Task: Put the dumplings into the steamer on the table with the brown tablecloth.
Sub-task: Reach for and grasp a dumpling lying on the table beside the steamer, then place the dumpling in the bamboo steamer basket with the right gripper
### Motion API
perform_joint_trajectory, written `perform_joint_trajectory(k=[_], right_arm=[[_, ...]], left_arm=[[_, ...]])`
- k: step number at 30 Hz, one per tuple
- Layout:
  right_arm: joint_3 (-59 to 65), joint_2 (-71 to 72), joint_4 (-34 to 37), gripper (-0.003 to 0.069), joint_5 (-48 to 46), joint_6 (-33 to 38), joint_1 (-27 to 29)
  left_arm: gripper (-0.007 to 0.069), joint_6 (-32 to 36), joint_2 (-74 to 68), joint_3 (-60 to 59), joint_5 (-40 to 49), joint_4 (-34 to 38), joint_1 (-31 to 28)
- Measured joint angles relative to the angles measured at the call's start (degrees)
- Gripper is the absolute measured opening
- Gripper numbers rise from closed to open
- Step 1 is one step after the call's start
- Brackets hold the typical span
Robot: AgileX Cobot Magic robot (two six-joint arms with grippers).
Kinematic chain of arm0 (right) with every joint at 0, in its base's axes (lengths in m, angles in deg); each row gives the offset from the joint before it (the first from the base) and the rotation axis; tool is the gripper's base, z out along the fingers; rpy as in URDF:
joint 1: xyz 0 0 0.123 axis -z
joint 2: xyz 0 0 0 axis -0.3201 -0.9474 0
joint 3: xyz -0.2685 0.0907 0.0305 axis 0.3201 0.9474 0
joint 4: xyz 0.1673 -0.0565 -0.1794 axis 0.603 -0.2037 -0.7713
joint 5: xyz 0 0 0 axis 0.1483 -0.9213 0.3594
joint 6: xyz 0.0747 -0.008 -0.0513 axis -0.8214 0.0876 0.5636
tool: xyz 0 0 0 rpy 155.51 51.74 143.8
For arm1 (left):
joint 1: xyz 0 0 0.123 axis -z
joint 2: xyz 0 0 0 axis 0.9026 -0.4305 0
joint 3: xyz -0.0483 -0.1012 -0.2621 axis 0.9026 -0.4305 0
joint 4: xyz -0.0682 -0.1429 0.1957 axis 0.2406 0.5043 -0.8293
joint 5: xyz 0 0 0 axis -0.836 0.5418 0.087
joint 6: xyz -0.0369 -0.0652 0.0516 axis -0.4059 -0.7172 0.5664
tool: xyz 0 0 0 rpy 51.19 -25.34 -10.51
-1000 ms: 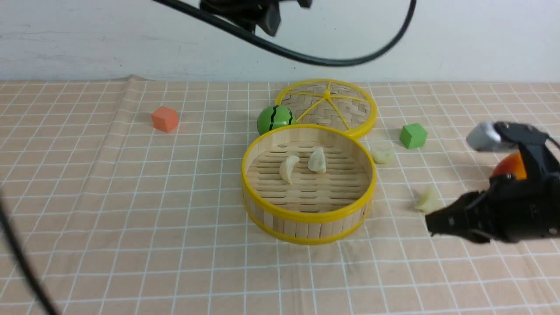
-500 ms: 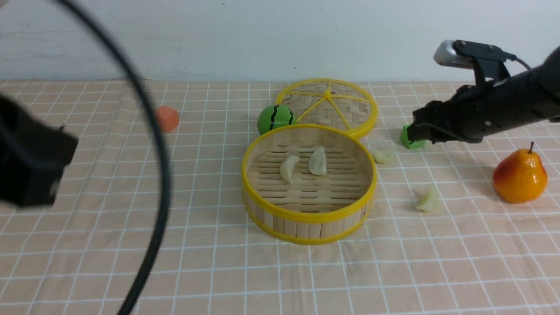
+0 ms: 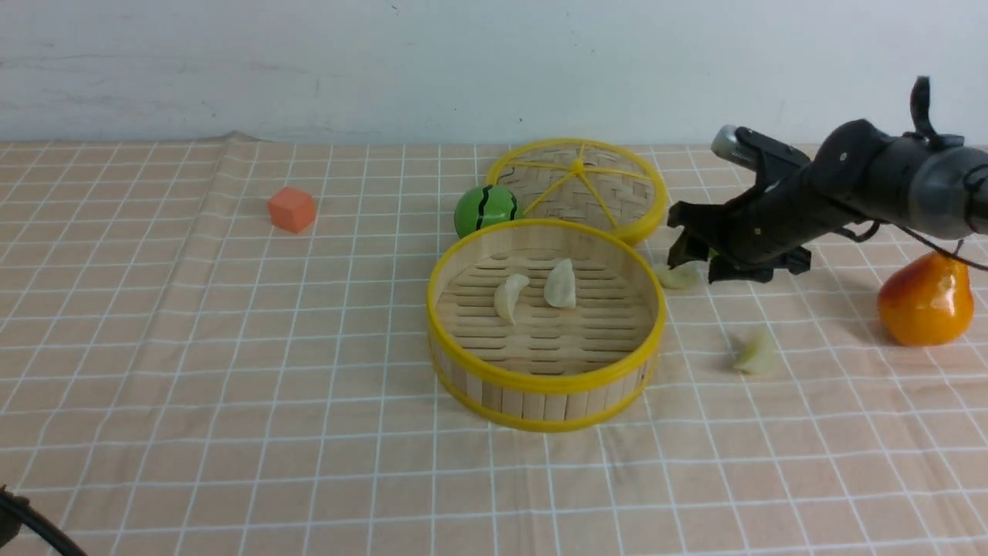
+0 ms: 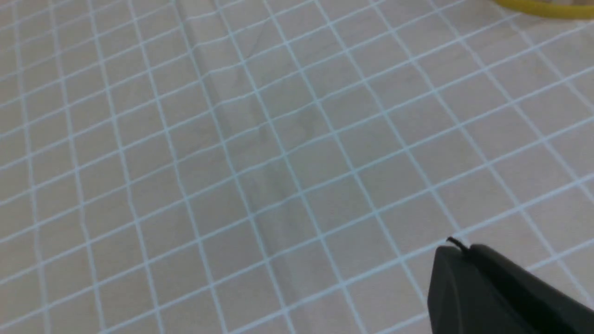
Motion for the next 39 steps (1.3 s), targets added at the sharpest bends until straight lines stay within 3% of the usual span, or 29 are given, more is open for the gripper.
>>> perform_joint_trajectory(k=[7,12,14,22,29,34,39], right_arm=[[-1.0,-2.0,5.3,0.0405,1.6,0.6,0.0],[-1.1,-2.2,6.2,0.0276,0.7,10.5,-0.4],[-1.2,-2.1,6.9,0.0191,0.4,16.7,-0.9],[-1.2,0.2,5.9,0.0194,-3.2,27.4,-1.2],[-2.3,9.4,7.5,0.0194,-6.1,28.9,-1.6],[-2.2,12.3,10.1,0.0194,-16.4,33.3,-8.2],[0.8,9.0,9.5,0.0194,-17.2,33.6,-14.7]], left_arm=[[-0.001,-4.1,0.0,-3.2,-5.1,-5.9,0.0],[-0.0007,-5.6,0.0,-4.7,-7.5,-6.5,0.0],[-0.0005,-5.8,0.0,-4.9,-7.7,-6.8,0.0],[0.0,-6.0,0.1,-4.9,-7.9,-7.0,0.0],[0.0004,-6.2,0.1,-4.9,-8.1,-7.1,0.0],[0.0006,-6.2,0.1,-4.9,-10.4,-7.1,0.0],[0.0011,-6.2,0.1,-4.9,-10.6,-7.1,0.0]])
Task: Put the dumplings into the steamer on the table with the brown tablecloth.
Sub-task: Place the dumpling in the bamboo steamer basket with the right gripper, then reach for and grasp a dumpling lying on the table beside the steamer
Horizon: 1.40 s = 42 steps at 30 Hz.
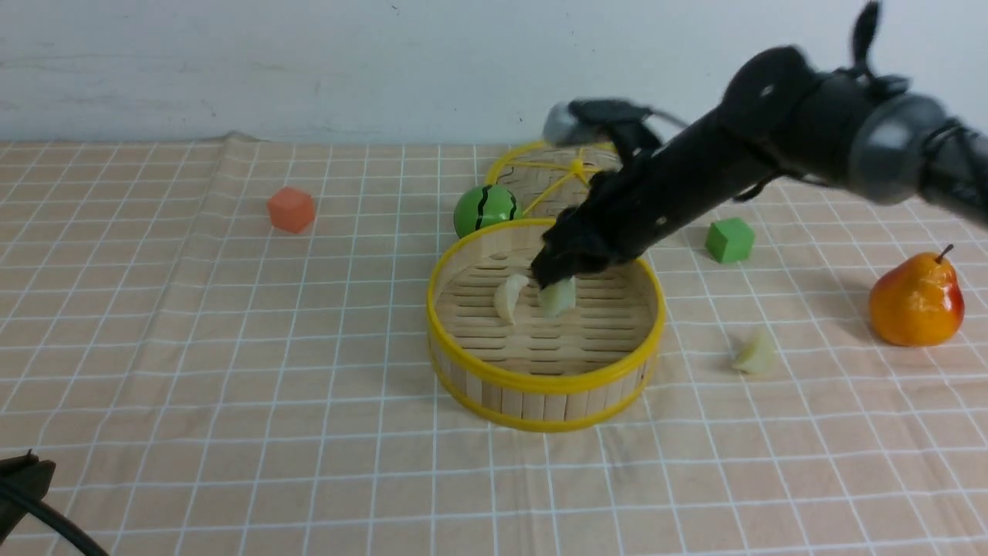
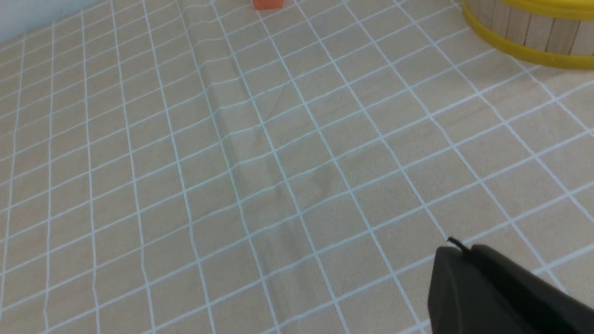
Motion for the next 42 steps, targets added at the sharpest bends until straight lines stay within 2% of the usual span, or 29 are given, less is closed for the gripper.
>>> perform_joint_trajectory(k=[5,8,11,16,20,23,24,26,29,31,35,38,42], right_arm=[[0.9,-3.1,-6.2,0.0194,3.2,0.2,-5.0],[0.9,-3.2,-8.0,0.0194,3.9,0.2,-5.5],[0.9,-3.4,-9.4,0.0226,4.7,0.2,-6.1],[0.5,-3.4,-10.3,0.0443,5.3,0.2,-6.1],[-1.4,-2.7,-11.7,0.052,2.4,-3.1,-6.1],[-2.7,0.6,-12.7,0.0515,0.5,-9.2,-5.5],[-2.8,0.9,-12.7,0.0513,0.5,-9.2,-5.4],[-3.2,4.6,-15.6,0.0478,-0.8,-13.3,-3.9],[-2.0,7.5,-18.4,0.043,-4.5,-20.7,1.2],[0.3,8.0,-19.0,0.0416,-5.8,-22.9,4.2],[11.2,9.3,-18.9,0.0405,-5.8,-25.0,12.0],[19.3,11.5,-18.3,0.0405,-1.9,-25.2,14.4],[24.2,12.3,-17.5,0.0407,4.6,-25.4,15.7]], left_arm=[[0.0017,0.0,0.0,0.0,0.7,0.4,0.0],[0.0017,0.0,0.0,0.0,0.7,0.4,0.0],[0.002,0.0,0.0,0.0,0.7,0.4,0.0],[0.002,0.0,0.0,0.0,0.5,0.5,0.0],[0.002,0.0,0.0,0.0,0.5,0.6,0.0],[0.0025,0.0,0.0,0.0,0.5,0.6,0.0],[0.0025,0.0,0.0,0.0,0.5,0.6,0.0],[0.0028,-0.2,0.0,0.0,0.6,0.6,0.0],[0.0028,-0.9,0.0,0.0,0.6,0.6,0.0],[0.0028,-1.1,0.0,0.0,0.6,0.6,0.0],[0.0038,-1.4,0.0,0.0,0.3,0.6,0.0],[0.0039,-1.5,0.0,0.0,-0.6,0.6,0.0],[0.0039,-1.5,0.0,0.0,-2.4,0.7,0.0]])
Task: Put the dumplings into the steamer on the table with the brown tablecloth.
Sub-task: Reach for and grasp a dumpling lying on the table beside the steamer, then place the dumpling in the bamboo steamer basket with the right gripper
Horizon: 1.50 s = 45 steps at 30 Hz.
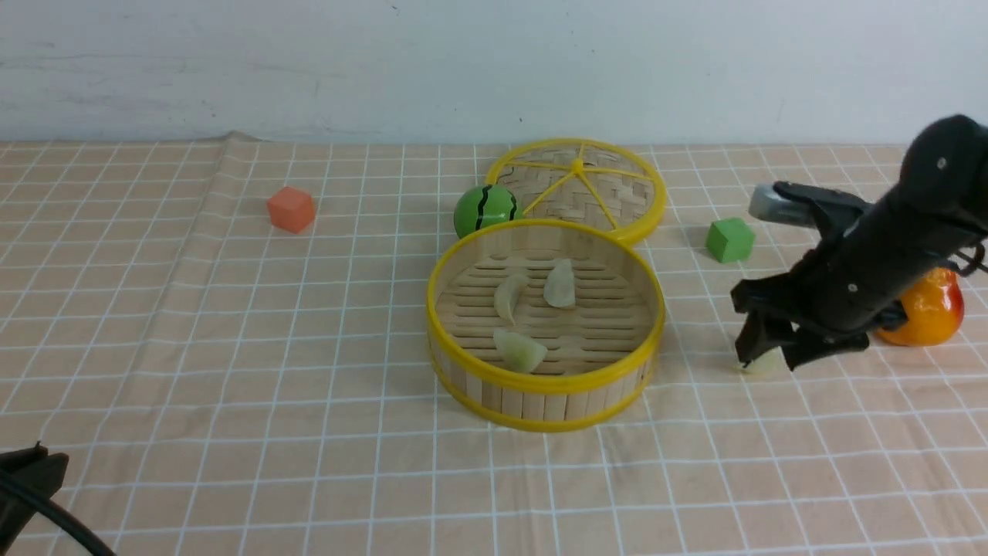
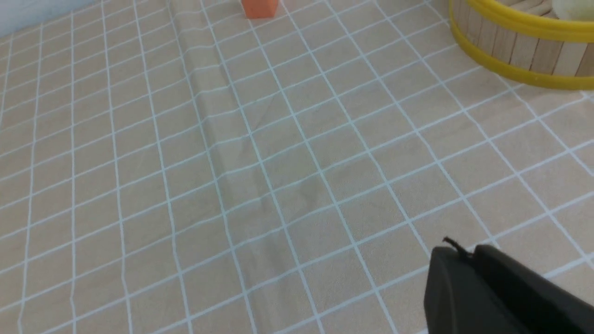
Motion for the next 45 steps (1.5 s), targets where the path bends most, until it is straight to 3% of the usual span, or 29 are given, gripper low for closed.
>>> perform_joint_trajectory(k=[6,12,15,16,18,21,25,32,36,41,45], right_arm=[[2.5,-2.2,1.6,0.0406,10.7,-0.2,-0.1],[2.5,-5.2,1.6,0.04,14.4,-0.1,-0.1],[2.4,-5.4,1.7,0.0357,14.3,0.1,-0.1],[2.4,-5.4,1.7,0.0293,13.7,0.7,-0.1],[2.4,-4.9,1.9,0.0242,12.7,1.9,-0.1],[2.4,-3.9,2.4,0.0242,9.9,3.9,-0.2],[1.2,0.2,7.5,0.0242,8.1,10.2,-1.7],[-1.1,3.7,20.8,0.0242,11.8,32.6,-12.2],[-1.1,-2.6,27.5,0.0242,21.7,47.9,-18.1],[-1.1,-6.4,32.0,0.0244,24.4,50.4,-18.5],[-1.1,-6.9,33.3,0.0334,24.1,50.9,-18.5]], left_arm=[[0.0039,-2.4,0.0,0.0,-1.4,0.0,0.0],[0.0046,-3.0,0.0,0.0,-1.4,0.0,0.0],[0.005,-3.0,0.0,0.0,-1.4,0.0,0.0],[0.0052,-3.0,0.0,0.0,-1.4,0.0,0.0],[0.0054,-3.0,0.0,0.0,-1.4,0.0,0.0],[0.0056,-3.0,0.0,0.0,-1.4,0.0,0.0],[0.0057,-3.0,0.0,0.0,-1.4,0.0,0.0],[0.0066,-3.0,0.0,0.0,-2.3,0.0,0.0],[0.0073,-3.0,0.0,0.0,-2.3,0.0,0.0],[0.0074,-3.0,0.0,0.0,-2.4,0.0,0.0],[0.0077,-3.0,0.0,-0.2,-3.3,0.0,0.0]])
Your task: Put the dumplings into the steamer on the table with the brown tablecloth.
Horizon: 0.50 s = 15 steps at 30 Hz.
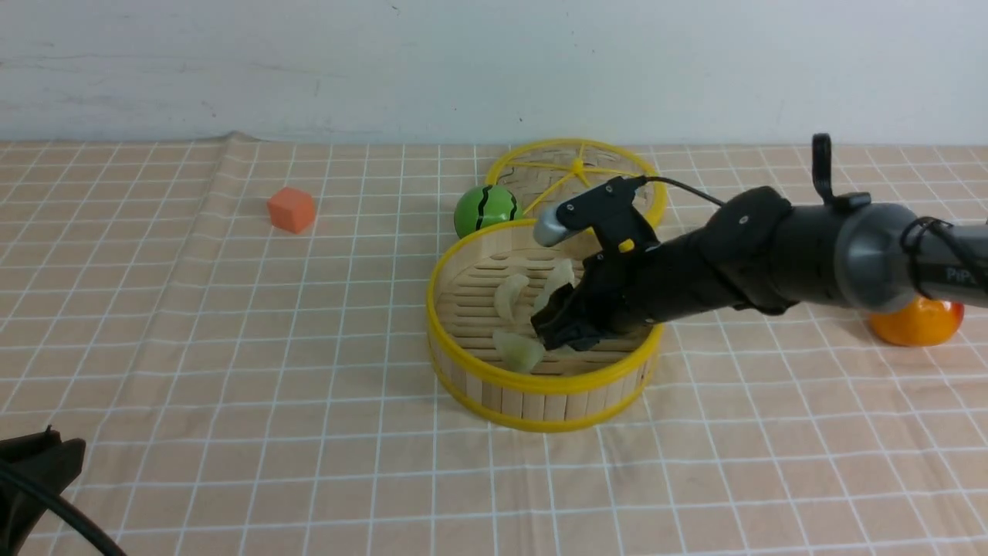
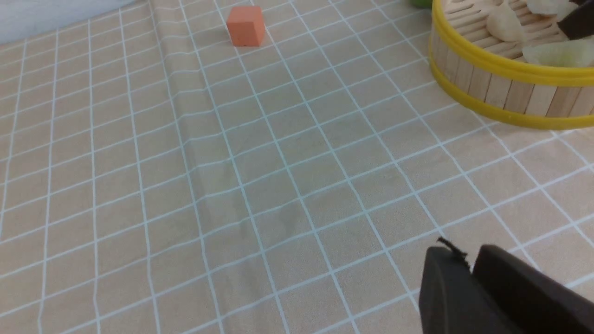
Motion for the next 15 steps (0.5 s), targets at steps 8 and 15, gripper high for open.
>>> perform_joint_trajectory(k=[8,15], right_arm=[[0.0,5.6,0.3,0.0489,-0.1,0.2,0.0],[0.1,24.4,-0.2,0.0374,-1.3,0.2,0.0]], left_arm=[[0.0086,0.0,0.0,-0.1,-0.4,0.0,0.0],[0.0092,0.0,0.0,-0.1,-0.4,0.0,0.0]])
